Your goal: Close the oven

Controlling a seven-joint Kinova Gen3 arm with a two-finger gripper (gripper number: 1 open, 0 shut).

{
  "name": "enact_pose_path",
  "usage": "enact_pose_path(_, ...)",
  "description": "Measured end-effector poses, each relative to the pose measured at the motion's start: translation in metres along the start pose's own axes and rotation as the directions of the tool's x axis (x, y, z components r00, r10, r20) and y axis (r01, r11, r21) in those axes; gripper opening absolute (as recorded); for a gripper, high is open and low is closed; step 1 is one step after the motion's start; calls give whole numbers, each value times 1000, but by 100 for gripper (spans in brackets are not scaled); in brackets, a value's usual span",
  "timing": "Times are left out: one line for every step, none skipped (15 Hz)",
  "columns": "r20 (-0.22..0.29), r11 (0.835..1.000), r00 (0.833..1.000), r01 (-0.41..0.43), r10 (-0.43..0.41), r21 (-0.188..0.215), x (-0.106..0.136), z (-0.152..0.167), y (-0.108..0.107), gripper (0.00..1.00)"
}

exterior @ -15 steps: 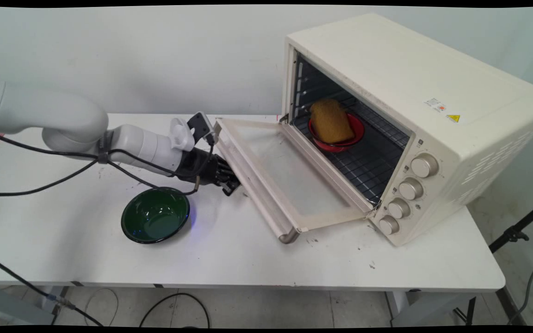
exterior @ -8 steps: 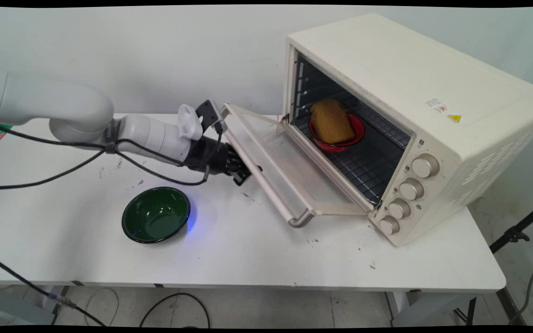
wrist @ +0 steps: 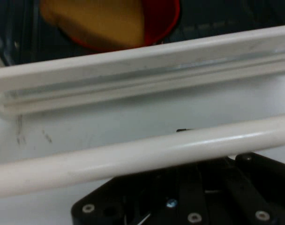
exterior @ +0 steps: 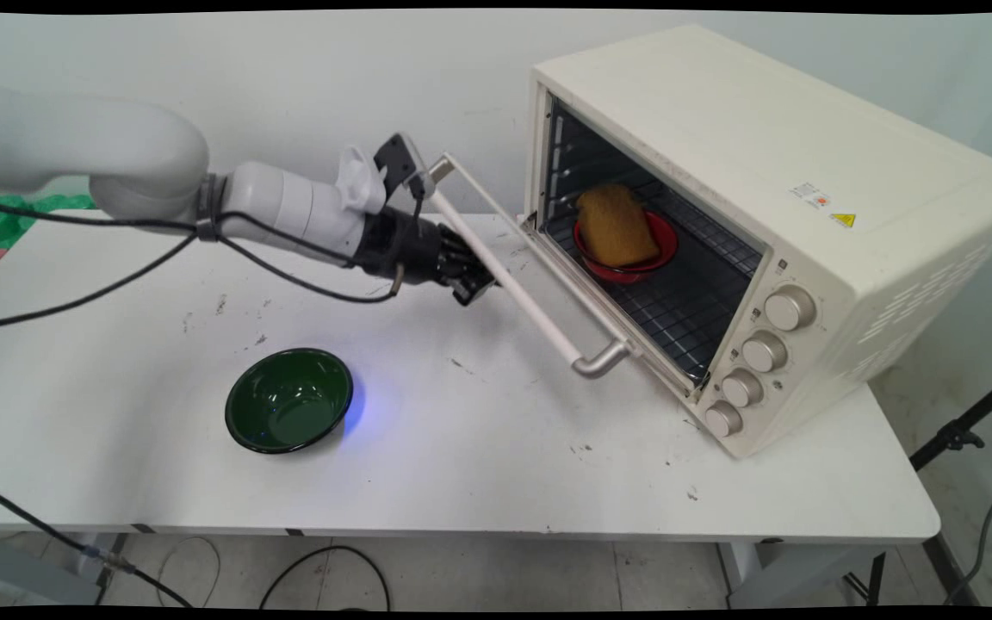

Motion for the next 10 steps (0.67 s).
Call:
enact_pose_path(-10, 1000, 1000, -3, 3, -2, 6, -2, -1, 0)
enact_pose_path(-18, 1000, 1000, -5, 5, -3, 11, -5, -2, 0)
enact_pose_path(-28, 1000, 1000, -9, 8, -5, 18, -7, -3, 0)
enact_pose_path(-36, 1000, 999, -10, 10, -6, 24, -9, -4, 0)
enact_pose_path(-42, 1000, 999, -11, 10, -6, 27, -10, -5, 0)
enact_pose_path(-50, 1000, 999, -13, 12, -7, 32, -11, -6, 0)
enact_pose_path(-57, 1000, 998, -14, 14, -7, 37, -12, -6, 0)
enact_pose_path(-64, 1000, 998, -16, 15, -7, 42, -12, -7, 0)
enact_pose_path(-72, 1000, 997, -17, 17, -8, 47, -12, -8, 0)
enact_pose_path(-77, 1000, 997, -18, 17, -8, 51, -12, -8, 0)
